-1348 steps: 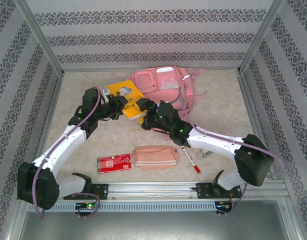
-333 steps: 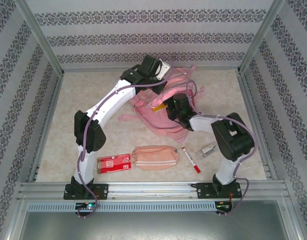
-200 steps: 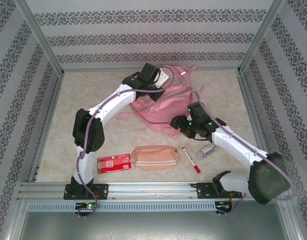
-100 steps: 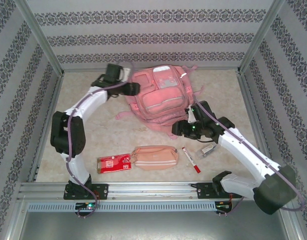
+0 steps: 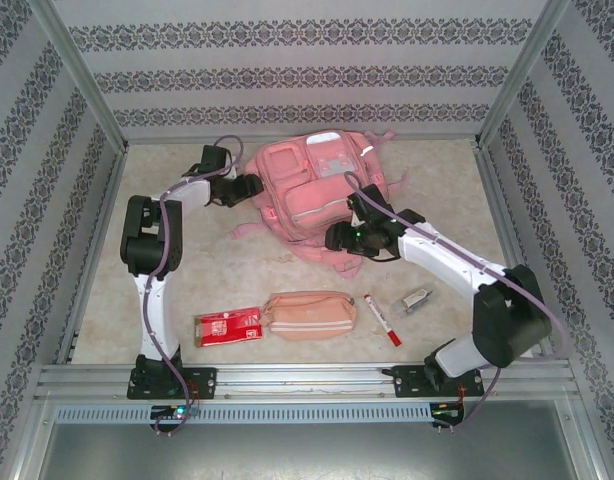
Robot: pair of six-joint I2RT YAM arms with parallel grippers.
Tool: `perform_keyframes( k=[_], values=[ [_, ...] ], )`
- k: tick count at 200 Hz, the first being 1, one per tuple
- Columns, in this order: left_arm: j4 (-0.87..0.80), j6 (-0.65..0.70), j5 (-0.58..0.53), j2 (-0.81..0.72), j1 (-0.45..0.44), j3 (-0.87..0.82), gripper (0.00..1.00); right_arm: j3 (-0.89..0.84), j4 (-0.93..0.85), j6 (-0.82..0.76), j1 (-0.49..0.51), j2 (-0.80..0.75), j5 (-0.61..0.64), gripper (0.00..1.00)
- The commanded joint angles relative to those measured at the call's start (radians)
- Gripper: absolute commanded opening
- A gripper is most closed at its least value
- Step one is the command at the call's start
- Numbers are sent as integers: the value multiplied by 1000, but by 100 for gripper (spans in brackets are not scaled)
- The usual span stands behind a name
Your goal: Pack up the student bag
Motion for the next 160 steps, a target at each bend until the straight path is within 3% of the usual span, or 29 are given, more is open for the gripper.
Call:
perform_keyframes(
  k=[1,12,29,74,102,121,143,160],
  values=[
    [30,-19,-5,49,-16,21,34,14,70,1,-28,31,-13,58],
    [34,-20,-12,46,-17,3,13,15,69,-10,-53,56,-19,56],
    [65,-21,6,15,-19,-55,0,13,83,-21,-88,85,-17,53],
    [118,-22,-19,-180,-28,-251,0,46,112,-43,-175,146,3,41],
    [80,-137,-56,-339,-50,-356,0,109,152,-111,-220,238,4,24],
    [90,-243,-159,-470,-90,-481,0,176,184,-195,-267,330,8,13],
    [112,-364,-204,-585,-118,-600,0,258,237,-227,-303,431,-48,11],
    [96,-440,-234,-651,-118,-653,0,339,220,-252,-304,482,-47,16]
  ],
)
